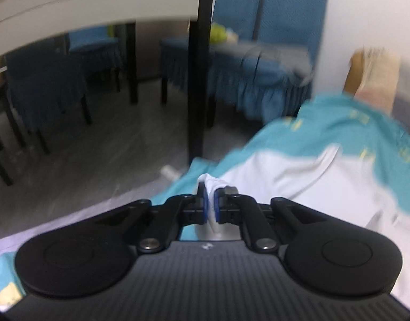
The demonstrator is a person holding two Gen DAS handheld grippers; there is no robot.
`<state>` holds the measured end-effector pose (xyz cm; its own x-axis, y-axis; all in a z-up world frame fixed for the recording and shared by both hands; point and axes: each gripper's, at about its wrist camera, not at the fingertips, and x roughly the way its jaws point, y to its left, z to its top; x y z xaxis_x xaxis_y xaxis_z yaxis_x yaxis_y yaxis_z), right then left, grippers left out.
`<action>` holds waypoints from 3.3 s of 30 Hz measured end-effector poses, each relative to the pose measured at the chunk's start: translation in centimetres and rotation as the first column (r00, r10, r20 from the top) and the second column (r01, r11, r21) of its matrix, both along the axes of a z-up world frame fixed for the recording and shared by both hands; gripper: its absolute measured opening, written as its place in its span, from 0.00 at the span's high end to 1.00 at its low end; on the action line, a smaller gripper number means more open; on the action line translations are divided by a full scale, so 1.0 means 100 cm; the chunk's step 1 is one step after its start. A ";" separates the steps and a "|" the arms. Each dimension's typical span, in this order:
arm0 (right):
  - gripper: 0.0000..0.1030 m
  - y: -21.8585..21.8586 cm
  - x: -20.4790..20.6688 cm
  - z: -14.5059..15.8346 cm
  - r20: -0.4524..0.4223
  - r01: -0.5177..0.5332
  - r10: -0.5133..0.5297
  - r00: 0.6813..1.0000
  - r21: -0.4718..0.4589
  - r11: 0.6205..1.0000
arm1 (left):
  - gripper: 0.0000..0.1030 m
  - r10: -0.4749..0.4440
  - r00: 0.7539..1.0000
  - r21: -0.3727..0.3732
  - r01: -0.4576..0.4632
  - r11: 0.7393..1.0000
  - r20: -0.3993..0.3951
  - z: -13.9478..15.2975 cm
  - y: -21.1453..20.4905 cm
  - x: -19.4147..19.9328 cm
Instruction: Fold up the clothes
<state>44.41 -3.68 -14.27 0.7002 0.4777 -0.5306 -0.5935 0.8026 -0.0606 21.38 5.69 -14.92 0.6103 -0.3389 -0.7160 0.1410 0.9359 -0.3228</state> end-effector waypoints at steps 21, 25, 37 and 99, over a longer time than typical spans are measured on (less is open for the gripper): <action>0.91 -0.132 0.062 -0.034 -0.151 0.651 -0.633 0.759 0.175 0.739 | 0.00 -0.002 1.000 0.050 0.001 0.999 0.022 -0.009 -0.013 0.004; 0.79 -0.138 0.038 -0.021 -0.161 0.629 -0.608 0.778 0.192 0.754 | 0.01 -0.007 0.999 0.086 0.004 0.996 0.031 -0.010 -0.018 0.007; 0.57 -0.153 -0.191 0.071 -0.124 0.569 -0.557 0.821 0.249 0.784 | 0.03 0.020 0.993 0.149 -0.037 0.988 0.116 0.022 -0.020 -0.024; 0.55 -0.274 -0.345 0.039 -0.555 0.766 -0.534 0.638 0.388 0.512 | 0.84 -0.361 0.908 0.254 0.409 0.877 -0.214 0.040 -0.113 -0.165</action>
<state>9.95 -31.05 -10.33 0.7719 0.2275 -0.5937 0.2320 0.7686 0.5961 4.90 -5.63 -10.90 0.3464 -0.2896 -0.8923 0.4793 0.8722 -0.0971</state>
